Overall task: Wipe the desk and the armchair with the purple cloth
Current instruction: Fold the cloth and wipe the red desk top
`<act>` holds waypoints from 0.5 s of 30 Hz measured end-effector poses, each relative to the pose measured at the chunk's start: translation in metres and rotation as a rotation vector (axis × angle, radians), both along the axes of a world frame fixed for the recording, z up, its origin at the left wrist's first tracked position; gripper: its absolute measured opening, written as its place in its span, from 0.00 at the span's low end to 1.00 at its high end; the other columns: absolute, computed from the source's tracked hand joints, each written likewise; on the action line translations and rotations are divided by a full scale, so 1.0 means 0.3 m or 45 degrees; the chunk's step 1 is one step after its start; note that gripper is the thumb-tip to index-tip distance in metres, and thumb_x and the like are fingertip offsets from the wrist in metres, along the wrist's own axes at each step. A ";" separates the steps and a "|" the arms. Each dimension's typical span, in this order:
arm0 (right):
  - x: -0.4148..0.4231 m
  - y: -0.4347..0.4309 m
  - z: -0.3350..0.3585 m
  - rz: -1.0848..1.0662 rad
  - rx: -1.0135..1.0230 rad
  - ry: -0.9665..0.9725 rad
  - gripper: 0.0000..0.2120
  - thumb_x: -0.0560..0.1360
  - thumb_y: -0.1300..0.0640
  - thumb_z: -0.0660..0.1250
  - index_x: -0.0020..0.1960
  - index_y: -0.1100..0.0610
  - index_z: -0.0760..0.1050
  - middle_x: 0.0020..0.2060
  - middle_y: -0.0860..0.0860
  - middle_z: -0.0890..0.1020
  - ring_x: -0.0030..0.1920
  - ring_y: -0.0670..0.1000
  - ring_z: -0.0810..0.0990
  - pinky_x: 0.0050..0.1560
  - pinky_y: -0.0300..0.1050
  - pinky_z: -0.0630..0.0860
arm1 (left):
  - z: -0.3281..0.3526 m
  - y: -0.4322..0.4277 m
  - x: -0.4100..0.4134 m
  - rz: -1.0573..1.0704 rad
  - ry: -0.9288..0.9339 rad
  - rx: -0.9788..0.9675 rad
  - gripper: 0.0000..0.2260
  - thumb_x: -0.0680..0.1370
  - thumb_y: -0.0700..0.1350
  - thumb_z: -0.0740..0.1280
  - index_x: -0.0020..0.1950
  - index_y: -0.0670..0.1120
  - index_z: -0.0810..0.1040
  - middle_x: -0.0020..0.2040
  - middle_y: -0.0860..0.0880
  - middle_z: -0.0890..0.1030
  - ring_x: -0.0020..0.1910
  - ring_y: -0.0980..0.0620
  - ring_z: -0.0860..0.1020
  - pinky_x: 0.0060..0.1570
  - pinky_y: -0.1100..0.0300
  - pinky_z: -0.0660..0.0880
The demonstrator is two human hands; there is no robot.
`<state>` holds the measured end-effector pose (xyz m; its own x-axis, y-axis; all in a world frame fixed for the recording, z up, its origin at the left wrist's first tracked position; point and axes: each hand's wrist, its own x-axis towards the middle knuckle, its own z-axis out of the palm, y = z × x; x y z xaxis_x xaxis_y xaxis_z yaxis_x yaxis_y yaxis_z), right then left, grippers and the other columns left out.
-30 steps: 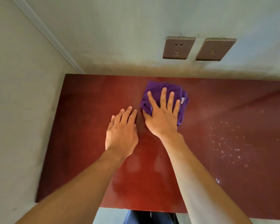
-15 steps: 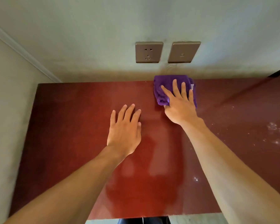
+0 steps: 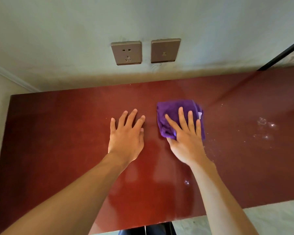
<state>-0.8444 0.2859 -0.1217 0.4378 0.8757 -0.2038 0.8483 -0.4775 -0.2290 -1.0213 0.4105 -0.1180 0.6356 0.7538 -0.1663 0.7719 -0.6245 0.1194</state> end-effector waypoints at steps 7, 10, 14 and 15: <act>-0.231 -0.273 0.017 -0.143 -0.072 0.024 0.36 0.75 0.39 0.56 0.82 0.40 0.53 0.83 0.53 0.46 0.82 0.62 0.41 0.79 0.67 0.47 | 0.011 -0.004 0.020 0.003 0.052 -0.016 0.21 0.82 0.51 0.56 0.75 0.55 0.65 0.79 0.48 0.62 0.78 0.42 0.59 0.71 0.32 0.60; -0.324 -0.365 0.032 -0.184 -0.094 0.029 0.38 0.73 0.40 0.60 0.82 0.41 0.54 0.83 0.54 0.48 0.82 0.63 0.44 0.78 0.68 0.51 | 0.014 -0.002 0.020 -0.005 0.067 -0.018 0.21 0.82 0.50 0.55 0.75 0.54 0.65 0.79 0.48 0.61 0.78 0.42 0.58 0.71 0.32 0.61; -0.436 -0.480 0.034 -0.226 -0.073 0.005 0.37 0.70 0.40 0.61 0.80 0.42 0.62 0.82 0.57 0.57 0.81 0.65 0.54 0.76 0.69 0.55 | 0.012 -0.005 0.014 -0.003 0.046 -0.008 0.21 0.82 0.50 0.55 0.75 0.54 0.66 0.79 0.48 0.62 0.78 0.41 0.59 0.71 0.33 0.61; -0.459 -0.499 0.031 -0.232 -0.083 -0.012 0.37 0.70 0.40 0.62 0.79 0.43 0.64 0.81 0.58 0.59 0.80 0.66 0.57 0.75 0.69 0.56 | 0.010 -0.007 0.013 -0.003 0.043 -0.007 0.21 0.82 0.51 0.55 0.75 0.54 0.66 0.79 0.48 0.62 0.78 0.42 0.59 0.71 0.33 0.61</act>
<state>-0.9822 0.1361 -0.1124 0.5898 0.7670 -0.2525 0.7487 -0.6366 -0.1850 -1.0174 0.4085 -0.1150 0.6314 0.7515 -0.1916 0.7741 -0.6257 0.0966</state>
